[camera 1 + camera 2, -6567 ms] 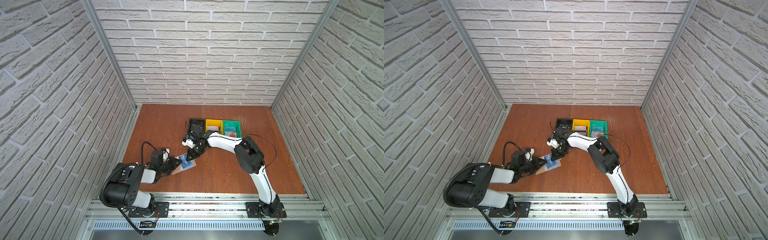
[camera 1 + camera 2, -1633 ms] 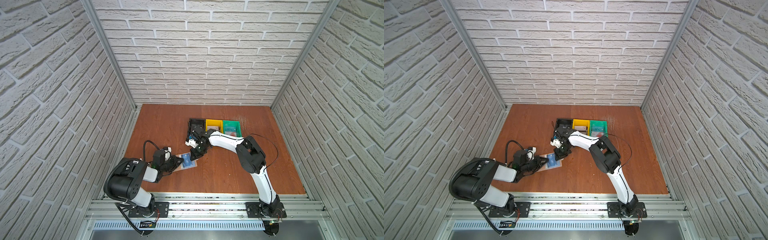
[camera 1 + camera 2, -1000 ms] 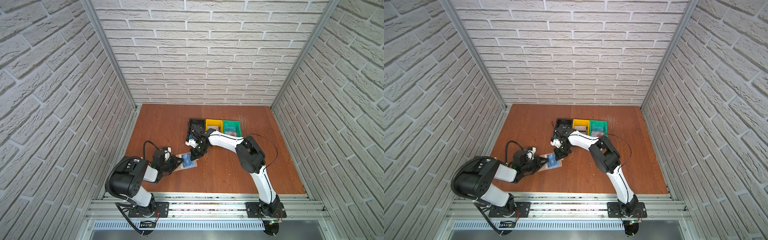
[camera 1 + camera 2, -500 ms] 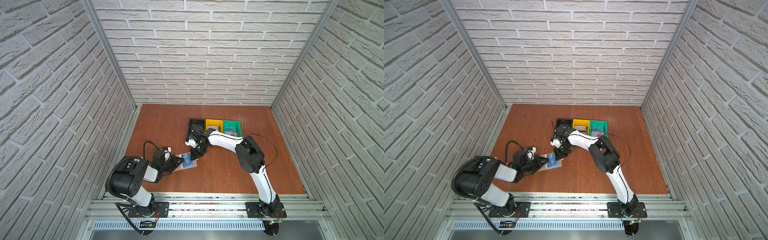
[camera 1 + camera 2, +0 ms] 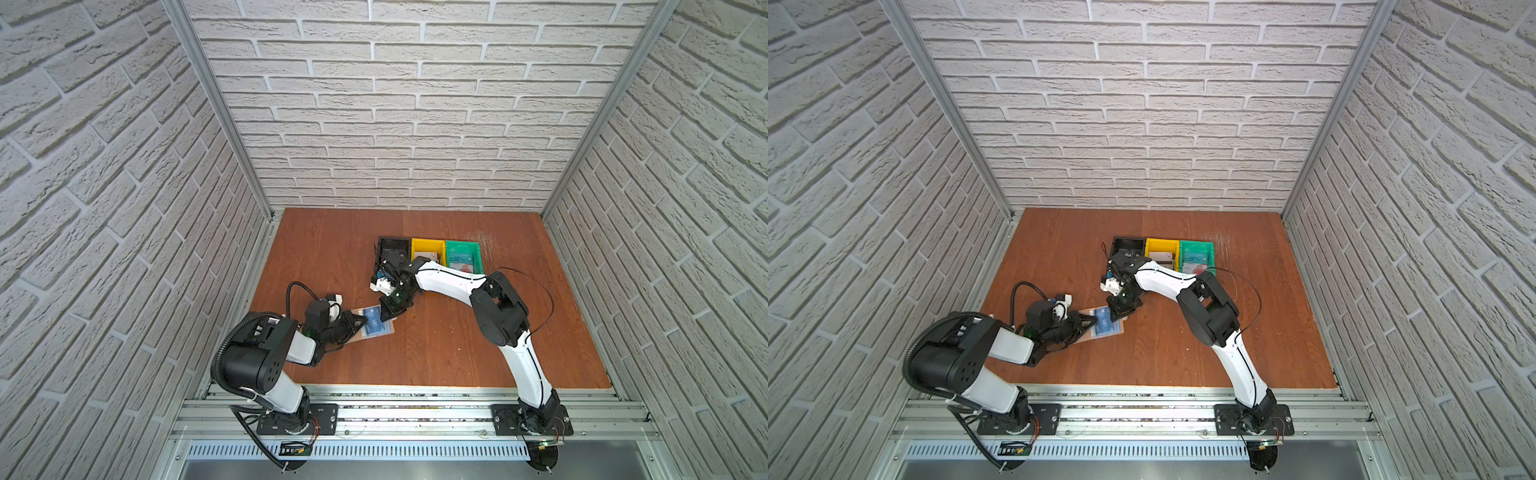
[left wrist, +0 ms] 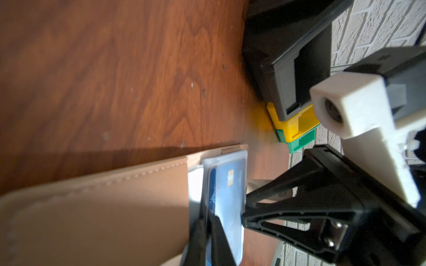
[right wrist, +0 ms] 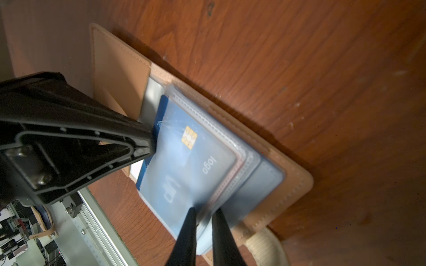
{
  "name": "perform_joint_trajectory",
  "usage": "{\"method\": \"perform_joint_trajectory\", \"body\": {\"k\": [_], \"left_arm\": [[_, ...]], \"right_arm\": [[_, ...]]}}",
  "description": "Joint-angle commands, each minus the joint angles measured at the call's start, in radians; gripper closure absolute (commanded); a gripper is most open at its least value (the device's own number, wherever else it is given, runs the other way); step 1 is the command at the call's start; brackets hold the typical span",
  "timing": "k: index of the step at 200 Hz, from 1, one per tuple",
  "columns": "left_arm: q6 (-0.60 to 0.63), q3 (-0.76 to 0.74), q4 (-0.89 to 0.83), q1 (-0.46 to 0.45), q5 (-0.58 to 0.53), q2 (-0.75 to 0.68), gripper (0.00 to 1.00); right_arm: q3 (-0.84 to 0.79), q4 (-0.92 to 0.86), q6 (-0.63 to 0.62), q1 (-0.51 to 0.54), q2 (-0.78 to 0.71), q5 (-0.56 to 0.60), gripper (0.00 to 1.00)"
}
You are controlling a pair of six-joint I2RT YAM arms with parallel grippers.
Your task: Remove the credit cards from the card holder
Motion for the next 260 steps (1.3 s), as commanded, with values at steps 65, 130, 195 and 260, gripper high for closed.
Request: {"method": "perform_joint_trajectory", "body": {"k": [65,130,195,260], "left_arm": [[0.024,-0.022,-0.072,-0.011,-0.004,0.041,0.97],[0.033,-0.028,-0.076,-0.008,-0.003,0.041,1.00],[0.082,-0.074,-0.101,0.052,0.010,0.042,1.00],[0.075,-0.079,-0.103,0.051,-0.003,0.066,1.00]], "right_arm": [[-0.003,0.041,-0.014,0.055,0.062,-0.028,0.85],[0.005,0.039,-0.011,0.058,0.063,-0.032,0.85],[-0.011,0.034,-0.007,0.052,0.054,-0.043,0.81],[-0.030,0.037,0.015,0.025,0.041,-0.050,0.80]]}}
